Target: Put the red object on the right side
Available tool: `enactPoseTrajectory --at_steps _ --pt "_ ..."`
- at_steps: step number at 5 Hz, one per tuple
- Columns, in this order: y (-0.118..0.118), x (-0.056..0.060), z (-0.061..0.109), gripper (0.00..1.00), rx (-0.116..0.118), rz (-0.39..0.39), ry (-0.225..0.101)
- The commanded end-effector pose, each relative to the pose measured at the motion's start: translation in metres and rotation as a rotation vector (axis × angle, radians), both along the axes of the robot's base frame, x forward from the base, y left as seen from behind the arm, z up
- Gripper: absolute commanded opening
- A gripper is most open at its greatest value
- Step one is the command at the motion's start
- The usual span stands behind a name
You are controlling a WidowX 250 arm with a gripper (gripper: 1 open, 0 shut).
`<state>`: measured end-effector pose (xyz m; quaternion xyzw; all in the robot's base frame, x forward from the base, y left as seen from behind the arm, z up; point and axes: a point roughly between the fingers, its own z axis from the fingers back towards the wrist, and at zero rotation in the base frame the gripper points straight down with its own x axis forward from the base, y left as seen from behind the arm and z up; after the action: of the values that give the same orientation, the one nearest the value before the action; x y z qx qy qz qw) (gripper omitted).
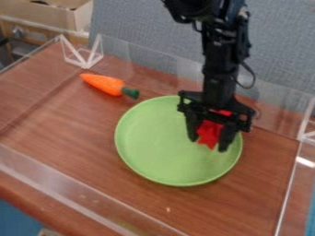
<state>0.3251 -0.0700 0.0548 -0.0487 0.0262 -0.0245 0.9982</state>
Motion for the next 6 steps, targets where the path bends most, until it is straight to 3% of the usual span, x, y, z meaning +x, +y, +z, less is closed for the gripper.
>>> enactPoseTrajectory --at_steps 1,4,6 --pt "0.021 0.008 0.031 0.00 -0.021 0.019 -0.079" --pt "0.010 0.003 0.036 0.00 -0.049 -0.084 -0.079" --pt "-0.021 0.005 0.037 0.00 -0.067 -0.263 -0.059"
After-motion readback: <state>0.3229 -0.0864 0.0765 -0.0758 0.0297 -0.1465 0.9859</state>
